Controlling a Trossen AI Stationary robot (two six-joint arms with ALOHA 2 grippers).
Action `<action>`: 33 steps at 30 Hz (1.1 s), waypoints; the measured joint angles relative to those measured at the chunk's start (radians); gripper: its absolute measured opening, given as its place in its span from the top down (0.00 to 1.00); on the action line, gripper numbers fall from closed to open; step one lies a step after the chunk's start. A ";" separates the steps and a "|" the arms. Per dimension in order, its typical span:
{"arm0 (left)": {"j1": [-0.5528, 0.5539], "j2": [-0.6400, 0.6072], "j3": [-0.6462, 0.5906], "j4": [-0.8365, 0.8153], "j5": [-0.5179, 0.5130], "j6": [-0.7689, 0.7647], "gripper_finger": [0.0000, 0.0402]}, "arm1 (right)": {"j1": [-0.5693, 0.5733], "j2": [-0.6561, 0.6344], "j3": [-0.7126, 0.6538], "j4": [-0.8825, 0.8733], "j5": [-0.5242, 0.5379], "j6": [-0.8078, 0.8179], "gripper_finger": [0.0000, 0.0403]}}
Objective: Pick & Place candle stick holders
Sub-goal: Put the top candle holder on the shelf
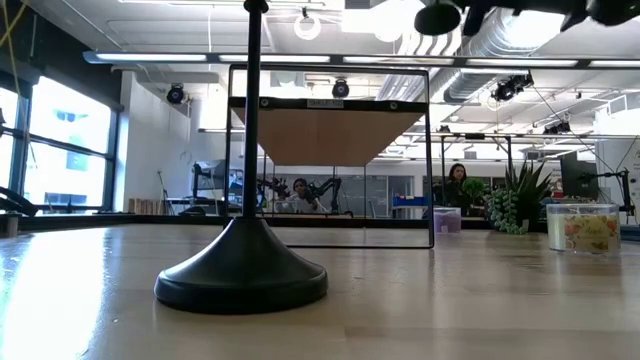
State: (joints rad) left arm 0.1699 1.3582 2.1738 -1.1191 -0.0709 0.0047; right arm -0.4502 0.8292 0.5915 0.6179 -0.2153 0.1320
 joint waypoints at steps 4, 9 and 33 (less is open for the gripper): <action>0.000 0.000 0.000 -0.007 0.009 -0.011 0.61 | -0.093 0.108 0.003 0.081 -0.104 0.061 0.98; 0.000 0.000 0.000 -0.006 0.009 -0.027 0.61 | -0.208 0.267 0.001 0.225 -0.246 0.171 0.98; 0.000 0.001 0.000 -0.035 -0.054 -0.031 0.61 | -0.366 0.831 0.418 0.337 -0.546 0.206 0.98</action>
State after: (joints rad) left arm 0.1699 1.3590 2.1735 -1.1536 -0.1245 -0.0263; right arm -0.8162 1.6597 1.0093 0.9547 -0.7617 0.3383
